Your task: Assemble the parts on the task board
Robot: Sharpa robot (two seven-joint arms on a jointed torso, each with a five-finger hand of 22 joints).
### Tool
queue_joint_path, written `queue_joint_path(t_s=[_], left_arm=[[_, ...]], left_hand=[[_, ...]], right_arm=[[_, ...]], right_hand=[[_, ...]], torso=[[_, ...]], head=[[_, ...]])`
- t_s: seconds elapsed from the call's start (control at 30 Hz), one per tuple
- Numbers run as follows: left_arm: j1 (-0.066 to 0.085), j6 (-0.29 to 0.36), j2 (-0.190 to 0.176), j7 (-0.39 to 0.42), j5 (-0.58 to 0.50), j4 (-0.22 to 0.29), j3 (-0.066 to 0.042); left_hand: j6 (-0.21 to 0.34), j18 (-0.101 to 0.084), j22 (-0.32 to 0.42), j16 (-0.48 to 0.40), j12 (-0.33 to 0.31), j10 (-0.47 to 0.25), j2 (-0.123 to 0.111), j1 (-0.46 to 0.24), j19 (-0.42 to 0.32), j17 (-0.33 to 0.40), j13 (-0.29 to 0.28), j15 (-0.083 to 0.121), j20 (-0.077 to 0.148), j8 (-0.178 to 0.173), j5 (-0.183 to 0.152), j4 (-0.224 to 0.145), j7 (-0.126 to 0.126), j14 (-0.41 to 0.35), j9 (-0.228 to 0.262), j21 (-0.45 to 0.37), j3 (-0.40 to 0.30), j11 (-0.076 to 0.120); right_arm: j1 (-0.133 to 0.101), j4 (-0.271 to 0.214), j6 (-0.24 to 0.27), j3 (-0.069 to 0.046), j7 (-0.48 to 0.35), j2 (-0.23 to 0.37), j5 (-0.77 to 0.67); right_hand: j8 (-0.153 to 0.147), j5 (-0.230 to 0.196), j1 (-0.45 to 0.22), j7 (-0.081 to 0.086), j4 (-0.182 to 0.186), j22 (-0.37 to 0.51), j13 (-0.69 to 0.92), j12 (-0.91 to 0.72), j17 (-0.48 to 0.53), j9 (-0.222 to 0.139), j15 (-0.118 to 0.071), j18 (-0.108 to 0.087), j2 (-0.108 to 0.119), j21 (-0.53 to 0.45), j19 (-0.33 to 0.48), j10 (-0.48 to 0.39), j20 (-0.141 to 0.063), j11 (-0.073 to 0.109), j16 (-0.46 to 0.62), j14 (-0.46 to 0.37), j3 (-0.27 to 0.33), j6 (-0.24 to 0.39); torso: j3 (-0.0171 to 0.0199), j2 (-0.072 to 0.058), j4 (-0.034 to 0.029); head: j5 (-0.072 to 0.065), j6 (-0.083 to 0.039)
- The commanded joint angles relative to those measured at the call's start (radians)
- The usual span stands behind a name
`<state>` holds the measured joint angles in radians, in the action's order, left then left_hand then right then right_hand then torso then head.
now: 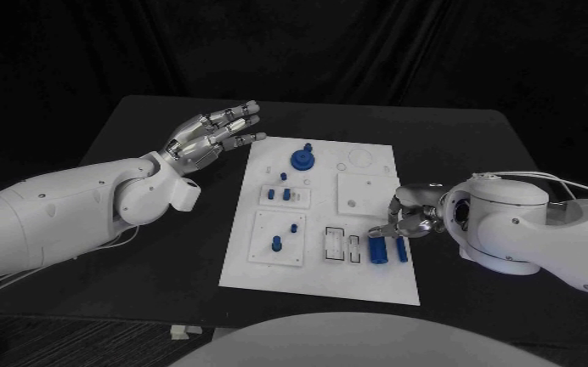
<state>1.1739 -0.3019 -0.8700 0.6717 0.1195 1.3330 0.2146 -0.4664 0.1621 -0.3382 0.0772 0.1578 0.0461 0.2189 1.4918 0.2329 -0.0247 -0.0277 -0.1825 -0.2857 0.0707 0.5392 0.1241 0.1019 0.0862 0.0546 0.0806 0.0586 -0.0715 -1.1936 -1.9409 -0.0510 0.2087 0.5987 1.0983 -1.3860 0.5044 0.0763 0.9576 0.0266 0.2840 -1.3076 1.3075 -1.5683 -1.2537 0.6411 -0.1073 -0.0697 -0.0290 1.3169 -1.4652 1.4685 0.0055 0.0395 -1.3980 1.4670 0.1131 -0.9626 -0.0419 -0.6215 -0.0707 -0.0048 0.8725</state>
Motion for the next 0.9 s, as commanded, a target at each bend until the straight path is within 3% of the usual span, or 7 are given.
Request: queue_joint_path(t_s=[0.03, 0.33, 0.63, 0.8, 0.9], left_arm=[[-0.002, -0.015, 0.002, 0.013, -0.007, 0.000, -0.001], [-0.005, -0.020, 0.001, 0.008, -0.007, -0.001, -0.001], [-0.007, -0.024, 0.003, 0.004, -0.007, -0.002, -0.001], [-0.008, -0.026, 0.003, 0.003, -0.007, -0.002, -0.001], [-0.008, -0.027, 0.002, 0.001, -0.007, -0.001, -0.001]], left_hand=[[0.006, 0.001, -0.001, 0.002, 0.001, -0.001, -0.003, -0.008, 0.004, -0.001, 0.000, -0.006, -0.003, 0.002, 0.002, 0.001, -0.001, 0.001, -0.001, -0.001, -0.005, -0.002], [0.007, 0.002, -0.002, 0.004, 0.000, -0.002, -0.003, -0.008, 0.006, -0.002, 0.000, -0.008, -0.004, 0.002, 0.002, 0.000, -0.001, 0.002, -0.001, 0.000, -0.007, -0.002], [0.009, 0.002, -0.003, 0.005, 0.000, -0.002, -0.003, -0.009, 0.008, -0.002, 0.000, -0.009, -0.004, 0.002, 0.003, 0.000, -0.001, 0.003, -0.002, 0.001, -0.008, -0.002], [0.009, 0.002, -0.003, 0.005, 0.000, -0.002, -0.003, -0.009, 0.008, -0.002, 0.000, -0.009, -0.004, 0.002, 0.003, 0.000, -0.001, 0.003, -0.002, 0.001, -0.008, -0.002], [0.009, 0.002, -0.004, 0.006, 0.000, -0.003, -0.004, -0.009, 0.009, -0.002, 0.000, -0.010, -0.005, 0.002, 0.003, -0.001, -0.001, 0.004, -0.002, 0.001, -0.009, -0.002]], right_arm=[[0.013, 0.001, 0.005, 0.000, 0.018, -0.004, -0.013], [0.035, 0.006, 0.020, 0.000, 0.015, -0.018, -0.010], [0.047, 0.025, -0.035, 0.000, 0.024, -0.032, -0.025], [0.055, 0.038, -0.051, 0.000, 0.028, -0.044, -0.034], [0.057, 0.046, -0.065, 0.000, 0.031, -0.053, -0.053]], right_hand=[[0.001, -0.005, -0.002, -0.003, -0.002, -0.193, 0.263, -0.003, 0.004, 0.002, -0.007, 0.016, -0.001, 0.000, -0.046, 0.102, -0.008, 0.007, 0.002, 0.055, -0.002, 0.005], [-0.005, 0.004, 0.014, -0.002, -0.010, -0.191, 0.263, -0.003, 0.018, 0.004, -0.005, 0.015, 0.005, -0.007, -0.043, 0.102, -0.007, 0.007, 0.010, 0.052, -0.008, 0.015], [-0.009, 0.009, 0.024, -0.002, -0.016, -0.187, 0.263, -0.003, 0.035, 0.007, -0.003, 0.012, 0.014, -0.019, -0.039, 0.102, -0.006, 0.008, 0.019, 0.049, -0.010, 0.021], [-0.012, 0.037, 0.051, 0.000, -0.034, -0.184, 0.263, -0.003, 0.046, 0.015, -0.002, 0.010, 0.022, -0.028, -0.035, 0.102, -0.005, 0.007, 0.024, 0.047, -0.019, 0.029], [-0.015, 0.095, 0.086, 0.001, -0.063, -0.183, 0.263, -0.003, 0.053, 0.023, -0.001, 0.009, 0.029, -0.031, -0.034, 0.102, -0.005, 0.007, 0.027, 0.046, -0.031, 0.037]], torso=[[-0.0007, 0.002, 0.0001], [-0.0008, 0.005, 0.0009], [-0.0007, 0.006, 0.0021], [-0.0016, 0.008, 0.0014], [-0.0018, 0.009, 0.0019]], head=[[0.001, 0.000], [-0.001, 0.000], [0.001, 0.000], [0.002, 0.000], [0.003, 0.000]])
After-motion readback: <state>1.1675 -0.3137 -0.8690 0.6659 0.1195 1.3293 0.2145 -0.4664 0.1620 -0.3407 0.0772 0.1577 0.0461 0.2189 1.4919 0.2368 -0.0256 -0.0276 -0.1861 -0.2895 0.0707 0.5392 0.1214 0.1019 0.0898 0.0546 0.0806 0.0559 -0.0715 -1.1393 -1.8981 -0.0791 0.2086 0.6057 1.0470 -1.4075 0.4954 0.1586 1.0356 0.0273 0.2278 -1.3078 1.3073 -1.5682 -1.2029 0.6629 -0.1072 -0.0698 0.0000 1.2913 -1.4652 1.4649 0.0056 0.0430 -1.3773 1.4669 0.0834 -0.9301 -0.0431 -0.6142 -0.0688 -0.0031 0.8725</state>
